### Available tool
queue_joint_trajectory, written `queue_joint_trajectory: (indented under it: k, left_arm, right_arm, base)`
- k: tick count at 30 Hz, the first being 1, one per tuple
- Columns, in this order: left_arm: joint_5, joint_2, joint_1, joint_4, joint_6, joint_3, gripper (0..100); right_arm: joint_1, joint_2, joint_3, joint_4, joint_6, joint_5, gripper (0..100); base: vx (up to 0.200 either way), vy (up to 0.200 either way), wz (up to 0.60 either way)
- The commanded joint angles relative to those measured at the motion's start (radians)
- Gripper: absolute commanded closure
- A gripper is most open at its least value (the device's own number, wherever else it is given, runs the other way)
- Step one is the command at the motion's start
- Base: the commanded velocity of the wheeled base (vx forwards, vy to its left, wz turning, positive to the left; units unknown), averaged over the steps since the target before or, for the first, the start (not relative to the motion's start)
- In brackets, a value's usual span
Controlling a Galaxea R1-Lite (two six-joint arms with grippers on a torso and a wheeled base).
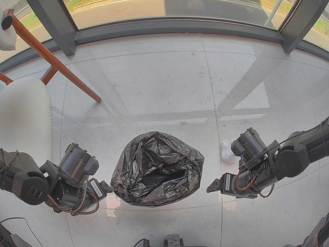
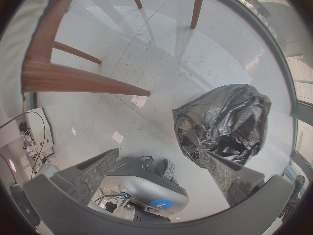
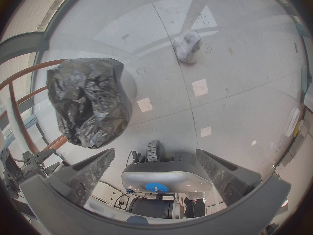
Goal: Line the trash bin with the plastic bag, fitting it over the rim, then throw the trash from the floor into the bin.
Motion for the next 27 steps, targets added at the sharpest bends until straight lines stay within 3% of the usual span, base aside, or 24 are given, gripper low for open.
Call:
queue_joint_trajectory:
  k: [1, 8, 13, 17, 21, 27]
  left_arm:
    - [-0.009, -0.073, -0.010, -0.008, -0.002, 0.011, 0]
    - [-0.039, -0.124, -0.009, -0.014, -0.002, -0.008, 0]
    - [-0.039, -0.123, 0.030, -0.159, -0.002, -0.074, 0]
    - [-0.036, -0.093, 0.067, -0.165, 0.015, -0.122, 0]
    - [-0.036, -0.026, 0.080, -0.174, 0.069, -0.128, 0]
    - [-0.039, 0.065, 0.068, -0.195, 0.071, -0.194, 0]
  right_arm:
    - [0.032, -0.065, 0.020, -0.005, -0.001, 0.003, 0]
    - [0.035, -0.079, 0.002, -0.112, 0.002, 0.009, 0]
    - [-0.003, -0.065, -0.024, -0.240, -0.007, 0.004, 0]
    - [-0.017, -0.051, -0.070, -0.263, -0.012, 0.001, 0]
    - [-0.055, 0.013, -0.083, -0.275, -0.055, 0.000, 0]
    - [-0.060, 0.090, -0.125, -0.342, -0.119, -0.002, 0]
  base:
    - [0.000, 0.000, 0.00]
    - [0.000, 0.000, 0.00]
    - [0.000, 0.000, 0.00]
    - [0.000, 0.000, 0.00]
    - [0.000, 0.000, 0.00]
    - [0.000, 0.000, 0.00]
